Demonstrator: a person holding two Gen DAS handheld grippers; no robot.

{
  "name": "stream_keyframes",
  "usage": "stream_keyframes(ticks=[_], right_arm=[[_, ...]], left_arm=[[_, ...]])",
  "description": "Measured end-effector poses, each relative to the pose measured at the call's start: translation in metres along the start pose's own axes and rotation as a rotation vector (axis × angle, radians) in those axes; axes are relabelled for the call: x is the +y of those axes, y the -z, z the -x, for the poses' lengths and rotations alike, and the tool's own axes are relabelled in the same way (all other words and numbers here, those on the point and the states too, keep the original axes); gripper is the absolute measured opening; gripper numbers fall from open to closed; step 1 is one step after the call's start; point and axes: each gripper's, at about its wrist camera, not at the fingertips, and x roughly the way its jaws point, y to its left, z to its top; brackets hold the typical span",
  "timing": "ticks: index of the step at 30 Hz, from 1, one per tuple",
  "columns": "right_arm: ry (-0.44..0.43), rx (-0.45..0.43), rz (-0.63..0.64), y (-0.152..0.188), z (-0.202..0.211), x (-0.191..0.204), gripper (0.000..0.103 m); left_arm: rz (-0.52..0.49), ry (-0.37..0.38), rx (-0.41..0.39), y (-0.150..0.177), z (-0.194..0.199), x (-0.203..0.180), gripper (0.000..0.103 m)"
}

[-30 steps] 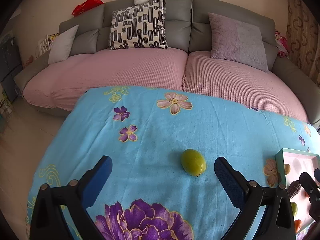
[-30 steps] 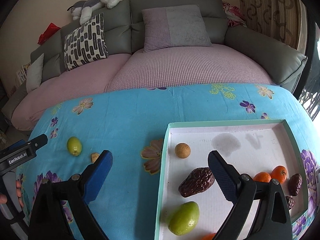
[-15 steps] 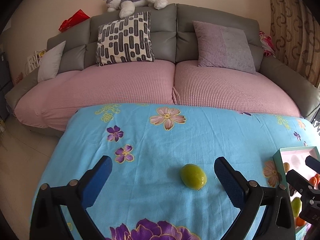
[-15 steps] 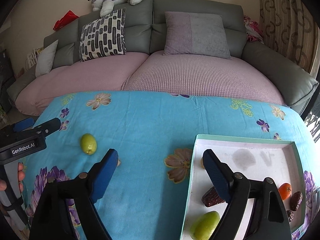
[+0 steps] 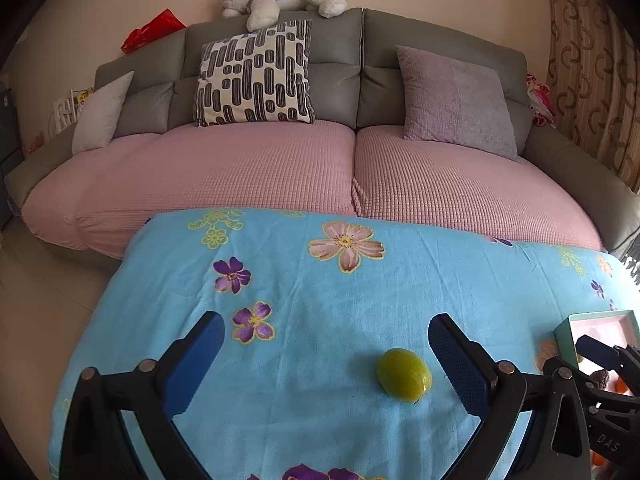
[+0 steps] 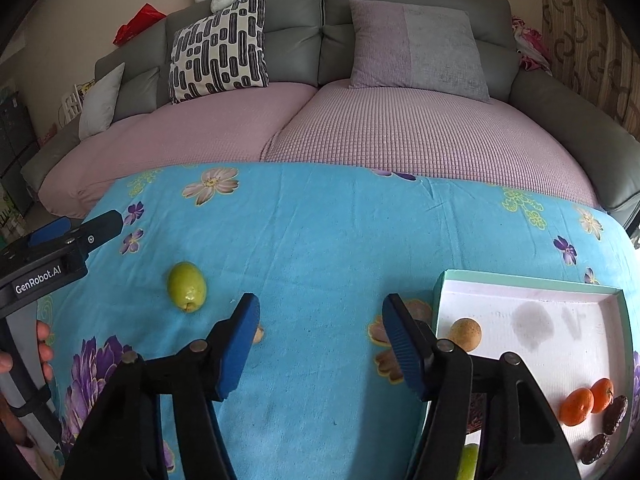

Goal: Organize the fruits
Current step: 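Move both open tools back over the green fruit and tan fruit, then close the right tool on the small tan wrinkled fruit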

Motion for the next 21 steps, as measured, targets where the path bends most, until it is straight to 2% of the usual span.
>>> stream_keyframes(ticks=[5, 12, 18, 21], right_arm=[[-0.04, 0.036, 0.007, 0.003, -0.016, 0.009, 0.059], [-0.102, 0.085, 0.053, 0.011, -0.038, 0.029, 0.051], [-0.13, 0.117, 0.064, 0.016, -0.051, 0.038, 0.045], [-0.131, 0.128, 0.068, 0.018, -0.055, 0.04, 0.04]], left_arm=[[0.003, 0.038, 0.042, 0.003, -0.013, -0.005, 0.103], [0.034, 0.048, 0.104, 0.011, -0.032, -0.002, 0.103], [0.051, -0.004, 0.155, 0.018, -0.043, 0.001, 0.103], [0.069, -0.006, 0.164, 0.019, -0.044, 0.005, 0.103]])
